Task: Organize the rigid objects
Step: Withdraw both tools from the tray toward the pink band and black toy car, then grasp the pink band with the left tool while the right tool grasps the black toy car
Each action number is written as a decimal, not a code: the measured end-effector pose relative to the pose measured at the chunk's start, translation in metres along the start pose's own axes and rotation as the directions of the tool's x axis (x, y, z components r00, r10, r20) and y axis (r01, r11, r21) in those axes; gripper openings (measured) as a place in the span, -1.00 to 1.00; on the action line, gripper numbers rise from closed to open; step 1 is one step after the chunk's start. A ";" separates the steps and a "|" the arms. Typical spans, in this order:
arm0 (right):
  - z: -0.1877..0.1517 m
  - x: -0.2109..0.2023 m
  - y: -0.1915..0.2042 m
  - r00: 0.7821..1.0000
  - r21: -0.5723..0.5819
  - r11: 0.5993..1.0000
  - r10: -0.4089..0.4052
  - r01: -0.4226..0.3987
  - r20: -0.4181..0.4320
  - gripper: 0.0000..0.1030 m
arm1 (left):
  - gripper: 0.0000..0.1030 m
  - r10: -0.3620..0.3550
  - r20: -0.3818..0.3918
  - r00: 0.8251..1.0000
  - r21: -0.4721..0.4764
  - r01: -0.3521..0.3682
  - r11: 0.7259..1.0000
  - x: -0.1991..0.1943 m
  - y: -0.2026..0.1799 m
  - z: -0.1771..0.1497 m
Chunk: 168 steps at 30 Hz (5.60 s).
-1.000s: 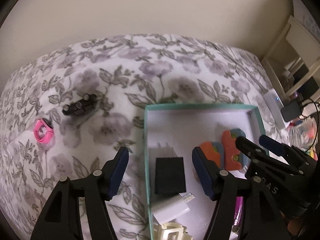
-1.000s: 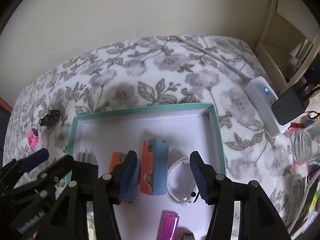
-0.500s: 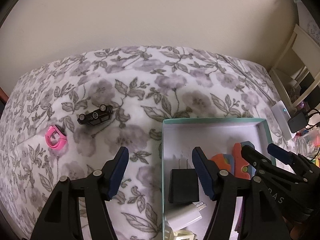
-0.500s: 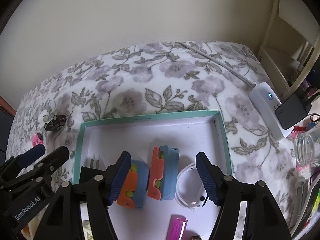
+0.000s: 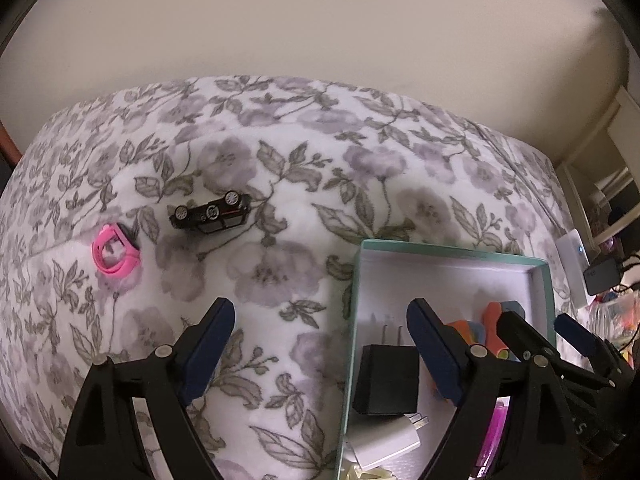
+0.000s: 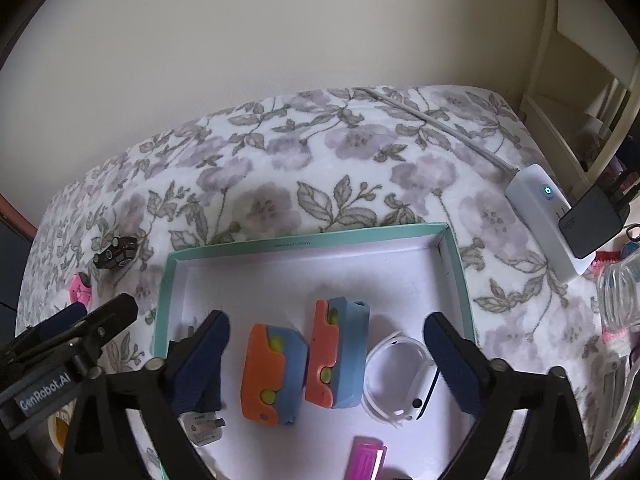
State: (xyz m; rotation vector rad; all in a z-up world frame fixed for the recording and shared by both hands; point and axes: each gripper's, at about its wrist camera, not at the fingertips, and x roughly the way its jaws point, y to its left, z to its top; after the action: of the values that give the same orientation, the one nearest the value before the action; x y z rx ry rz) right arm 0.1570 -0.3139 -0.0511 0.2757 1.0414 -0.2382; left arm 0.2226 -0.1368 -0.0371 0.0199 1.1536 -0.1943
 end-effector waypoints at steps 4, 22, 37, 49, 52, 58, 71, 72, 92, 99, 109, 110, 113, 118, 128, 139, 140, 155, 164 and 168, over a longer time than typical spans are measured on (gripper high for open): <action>0.000 0.000 0.001 1.000 0.001 1.000 0.003 -0.003 0.001 1.00 | 0.72 0.010 -0.011 1.000 -0.015 -0.010 1.000 0.002 0.005 0.000; -0.002 0.009 0.016 1.000 -0.020 1.000 0.007 -0.007 -0.020 1.00 | 0.94 0.004 -0.086 0.996 -0.091 -0.012 0.996 0.018 0.024 -0.002; -0.016 0.008 0.119 0.994 -0.208 0.972 0.112 -0.113 -0.018 1.00 | 0.94 0.126 -0.156 0.980 -0.349 -0.174 0.921 0.014 0.152 0.011; -0.027 0.010 0.174 0.998 -0.365 0.929 0.052 -0.056 -0.020 1.00 | 0.94 0.085 -0.160 0.983 -0.491 -0.154 0.858 0.006 0.215 0.007; -0.025 0.009 0.170 1.000 -0.363 0.932 0.016 -0.019 -0.011 1.00 | 0.94 0.070 -0.158 0.985 -0.495 -0.140 0.857 0.006 0.217 0.008; -0.012 0.007 0.141 0.999 -0.304 0.952 -0.049 0.048 0.002 1.00 | 0.94 0.043 -0.159 0.986 -0.490 -0.116 0.864 0.008 0.216 0.008; 0.006 -0.031 0.096 0.994 -0.189 0.977 -0.088 0.098 0.062 1.00 | 0.94 0.036 -0.157 0.987 -0.517 -0.113 0.848 0.009 0.223 0.007; 0.006 -0.034 0.102 0.996 -0.190 0.980 -0.052 0.064 0.066 1.00 | 0.94 0.036 -0.155 0.987 -0.516 -0.112 0.849 0.009 0.222 0.008; 0.002 -0.010 0.198 0.994 -0.293 0.954 0.089 -0.067 0.062 1.00 | 0.94 0.033 -0.090 0.995 -0.504 -0.074 0.860 0.000 0.247 0.015; 0.016 0.029 0.228 0.996 -0.308 0.947 0.093 -0.086 0.008 1.00 | 0.94 0.001 -0.078 0.997 -0.481 -0.038 0.876 0.019 0.248 0.017; 0.021 0.073 0.253 0.997 -0.356 0.932 0.060 -0.073 -0.048 1.00 | 0.94 0.027 -0.096 0.995 -0.452 -0.068 0.889 0.039 0.251 0.017; 0.021 0.076 0.255 0.997 -0.356 0.932 0.057 -0.071 -0.052 1.00 | 0.94 0.028 -0.098 0.995 -0.453 -0.070 0.889 0.041 0.252 0.018; 0.022 0.084 0.257 0.997 -0.350 0.934 0.054 -0.071 -0.060 1.00 | 0.93 0.041 -0.094 0.995 -0.443 -0.079 0.893 0.043 0.253 0.018; 0.025 0.098 0.256 0.994 -0.326 0.941 0.066 -0.092 -0.090 1.00 | 0.93 0.074 -0.089 0.993 -0.412 -0.104 0.905 0.046 0.249 0.020; 0.024 0.114 0.261 0.995 -0.356 0.933 0.015 -0.051 -0.103 1.00 | 0.80 0.121 -0.091 0.989 -0.379 -0.146 0.914 0.061 0.240 0.025; 0.030 0.118 0.260 0.994 -0.336 0.940 0.030 -0.062 -0.101 1.00 | 0.51 0.203 -0.103 0.974 -0.346 -0.226 0.910 0.061 0.243 0.021; 0.030 0.117 0.260 0.995 -0.338 0.939 0.029 -0.061 -0.099 1.00 | 0.49 0.212 -0.100 0.972 -0.335 -0.234 0.913 0.062 0.241 0.021; 0.035 0.117 0.264 0.996 -0.324 0.945 0.022 -0.048 -0.085 0.68 | -0.17 0.220 -0.066 0.973 -0.247 -0.230 0.941 0.063 0.216 0.032; 0.034 0.114 0.261 0.996 -0.307 0.950 0.030 -0.054 -0.082 0.45 | -0.58 0.188 -0.054 0.981 -0.251 -0.195 0.948 0.060 0.217 0.031; 0.034 0.113 0.257 0.996 -0.302 0.951 0.036 -0.060 -0.085 0.45 | -0.67 0.180 -0.054 0.982 -0.262 -0.188 0.947 0.059 0.218 0.030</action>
State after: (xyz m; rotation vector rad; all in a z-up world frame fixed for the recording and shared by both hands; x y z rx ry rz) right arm 0.3222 -0.0910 -0.1050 0.0310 1.1307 -0.0202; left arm 0.3087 0.0657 -0.0964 -0.1072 1.1925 0.1281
